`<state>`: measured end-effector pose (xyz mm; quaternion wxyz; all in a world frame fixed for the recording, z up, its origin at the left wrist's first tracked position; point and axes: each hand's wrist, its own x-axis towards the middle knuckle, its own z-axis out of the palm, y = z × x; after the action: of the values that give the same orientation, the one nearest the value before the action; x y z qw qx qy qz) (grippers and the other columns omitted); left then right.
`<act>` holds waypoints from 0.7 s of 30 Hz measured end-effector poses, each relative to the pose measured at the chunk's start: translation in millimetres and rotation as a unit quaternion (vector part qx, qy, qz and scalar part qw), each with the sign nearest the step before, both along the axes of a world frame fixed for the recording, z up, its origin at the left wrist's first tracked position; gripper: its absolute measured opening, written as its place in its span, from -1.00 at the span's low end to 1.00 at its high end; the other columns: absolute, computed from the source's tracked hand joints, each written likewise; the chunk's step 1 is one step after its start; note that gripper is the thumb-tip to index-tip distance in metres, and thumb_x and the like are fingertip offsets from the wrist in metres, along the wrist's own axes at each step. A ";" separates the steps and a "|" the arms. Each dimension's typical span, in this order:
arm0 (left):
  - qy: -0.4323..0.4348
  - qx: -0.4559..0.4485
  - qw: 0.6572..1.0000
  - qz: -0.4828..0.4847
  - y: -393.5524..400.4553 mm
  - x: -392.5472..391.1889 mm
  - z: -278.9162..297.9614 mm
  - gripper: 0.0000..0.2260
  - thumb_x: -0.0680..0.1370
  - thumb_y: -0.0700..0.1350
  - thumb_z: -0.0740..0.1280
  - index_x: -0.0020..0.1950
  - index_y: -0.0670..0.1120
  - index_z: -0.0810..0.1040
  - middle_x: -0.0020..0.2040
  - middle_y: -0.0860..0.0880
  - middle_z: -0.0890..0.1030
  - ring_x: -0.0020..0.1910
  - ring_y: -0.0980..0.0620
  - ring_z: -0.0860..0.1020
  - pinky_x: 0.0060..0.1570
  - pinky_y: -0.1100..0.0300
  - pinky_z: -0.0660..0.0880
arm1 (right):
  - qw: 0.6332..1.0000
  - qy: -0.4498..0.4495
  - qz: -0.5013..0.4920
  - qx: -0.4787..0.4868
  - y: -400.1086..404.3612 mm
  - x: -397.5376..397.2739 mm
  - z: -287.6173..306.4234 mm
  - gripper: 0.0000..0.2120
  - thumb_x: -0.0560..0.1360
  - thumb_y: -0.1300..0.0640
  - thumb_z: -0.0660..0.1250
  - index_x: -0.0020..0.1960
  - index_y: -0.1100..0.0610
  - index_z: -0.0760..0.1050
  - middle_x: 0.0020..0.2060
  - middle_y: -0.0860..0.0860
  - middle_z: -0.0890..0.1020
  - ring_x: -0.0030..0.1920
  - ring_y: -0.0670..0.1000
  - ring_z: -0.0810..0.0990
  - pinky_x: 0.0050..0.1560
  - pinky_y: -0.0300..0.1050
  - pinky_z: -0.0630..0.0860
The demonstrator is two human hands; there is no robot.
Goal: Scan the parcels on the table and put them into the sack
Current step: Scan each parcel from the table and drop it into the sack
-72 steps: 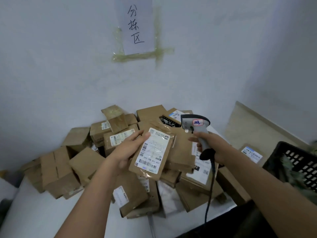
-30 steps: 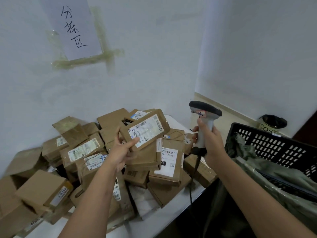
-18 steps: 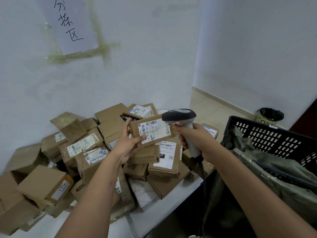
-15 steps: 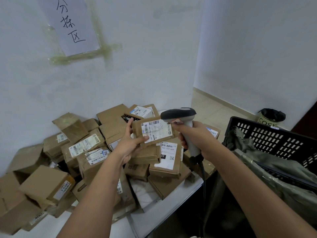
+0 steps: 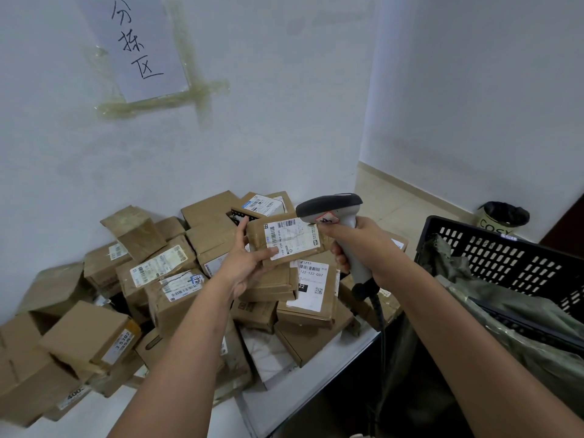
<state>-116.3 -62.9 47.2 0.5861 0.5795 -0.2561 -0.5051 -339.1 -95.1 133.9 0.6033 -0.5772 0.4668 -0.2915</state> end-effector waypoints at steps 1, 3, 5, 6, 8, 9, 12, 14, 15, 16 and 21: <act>0.000 0.000 1.000 -0.002 0.0 -0.3 0.6 -0.10 0.45 -0.44 0.42 0.55 0.25 0.12 0.22 0.02 0.57 0.03 -0.05 0.68 0.08 -0.23 0.58 | 1.000 -0.001 0.001 -0.001 0.2 0.0 0.2 -0.81 0.54 0.06 0.39 -0.11 0.17 0.50 -0.42 0.07 0.52 -0.50 -0.04 0.46 -0.44 -0.21 0.48; 0.000 0.000 1.000 -0.003 0.1 -1.0 2.0 -0.11 0.45 -0.44 0.42 0.55 0.24 0.12 0.18 0.04 0.58 0.02 -0.04 0.68 0.06 -0.21 0.59 | 1.000 -0.002 0.001 -0.001 0.2 0.4 0.1 -0.81 0.54 0.06 0.39 -0.13 0.17 0.49 -0.43 0.06 0.52 -0.50 -0.04 0.46 -0.45 -0.21 0.48; 0.002 0.000 1.000 -0.003 0.1 -1.1 3.0 -0.10 0.46 -0.44 0.41 0.56 0.24 0.10 0.16 0.06 0.58 0.01 -0.04 0.68 0.07 -0.21 0.59 | 1.000 0.000 0.002 -0.003 -0.2 0.9 -0.2 -0.81 0.53 0.06 0.39 -0.13 0.17 0.49 -0.43 0.06 0.52 -0.50 -0.05 0.46 -0.45 -0.20 0.48; 0.004 -0.001 1.000 -0.003 0.1 -1.2 3.5 -0.10 0.46 -0.44 0.41 0.56 0.24 0.09 0.15 0.06 0.58 0.01 -0.05 0.68 0.07 -0.22 0.59 | 1.000 0.001 0.003 -0.003 -0.3 1.1 -0.2 -0.81 0.53 0.06 0.39 -0.13 0.17 0.49 -0.43 0.06 0.52 -0.51 -0.05 0.45 -0.45 -0.20 0.47; 0.005 -0.001 1.000 -0.003 0.2 -1.7 4.5 -0.10 0.46 -0.44 0.40 0.57 0.23 0.09 0.14 0.08 0.57 -0.03 -0.02 0.69 0.03 -0.19 0.61 | 1.000 0.002 0.004 -0.003 -0.6 1.4 -0.2 -0.81 0.53 0.06 0.39 -0.13 0.17 0.49 -0.44 0.05 0.52 -0.51 -0.05 0.45 -0.45 -0.19 0.46; 0.006 -0.001 1.000 -0.003 0.2 -2.1 5.2 -0.11 0.47 -0.44 0.40 0.57 0.22 0.09 0.14 0.08 0.57 -0.06 0.00 0.70 0.00 -0.16 0.63 | 1.000 0.001 0.004 -0.002 -0.6 1.4 -0.1 -0.81 0.53 0.07 0.40 -0.14 0.18 0.49 -0.44 0.05 0.52 -0.51 -0.05 0.45 -0.45 -0.19 0.46; 0.006 -0.003 1.000 -0.004 0.0 -2.4 6.4 -0.11 0.47 -0.44 0.40 0.57 0.21 0.10 0.13 0.08 0.56 -0.09 0.01 0.70 -0.07 -0.10 0.65 | 1.000 -0.002 0.003 0.000 -0.7 1.3 -0.4 -0.80 0.53 0.07 0.40 -0.14 0.18 0.48 -0.45 0.05 0.51 -0.52 -0.05 0.44 -0.46 -0.19 0.45; 0.006 -0.003 1.000 -0.003 0.2 -2.7 7.3 -0.12 0.47 -0.44 0.40 0.57 0.21 0.10 0.10 0.09 0.58 -0.09 0.01 0.70 -0.06 -0.11 0.65 | 1.000 -0.001 0.003 0.000 -0.9 0.9 -0.7 -0.80 0.53 0.06 0.40 -0.14 0.18 0.49 -0.45 0.05 0.52 -0.51 -0.05 0.45 -0.45 -0.19 0.46; 0.006 -0.003 1.000 -0.002 0.3 -2.8 7.5 -0.12 0.47 -0.44 0.40 0.57 0.20 0.10 0.09 0.09 0.58 -0.09 0.02 0.70 -0.05 -0.11 0.65 | 1.000 -0.001 0.002 0.001 -1.0 0.7 -0.7 -0.80 0.53 0.06 0.40 -0.13 0.18 0.49 -0.45 0.04 0.52 -0.51 -0.05 0.45 -0.44 -0.18 0.46; 0.005 -0.003 1.000 -0.002 0.3 -3.0 7.7 -0.12 0.47 -0.44 0.39 0.57 0.20 0.09 0.08 0.09 0.58 -0.09 0.02 0.70 -0.04 -0.12 0.64 | 1.000 -0.001 0.001 0.003 -1.0 0.2 -0.7 -0.80 0.53 0.06 0.40 -0.12 0.18 0.50 -0.46 0.04 0.52 -0.51 -0.05 0.45 -0.43 -0.18 0.47; 0.013 -0.003 1.000 0.000 -1.5 -3.6 7.8 -0.12 0.47 -0.45 0.39 0.56 0.22 0.11 0.05 0.10 0.60 -0.09 0.02 0.70 -0.07 -0.11 0.65 | 1.000 -0.002 -0.003 0.011 0.8 -2.4 0.9 -0.78 0.53 0.05 0.39 -0.12 0.20 0.49 -0.46 0.03 0.52 -0.51 -0.05 0.46 -0.44 -0.19 0.47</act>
<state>-119.9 -64.4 54.9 0.5913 0.5713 -0.2498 -0.5115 -341.5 -94.3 134.9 0.6098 -0.5683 0.4704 -0.2896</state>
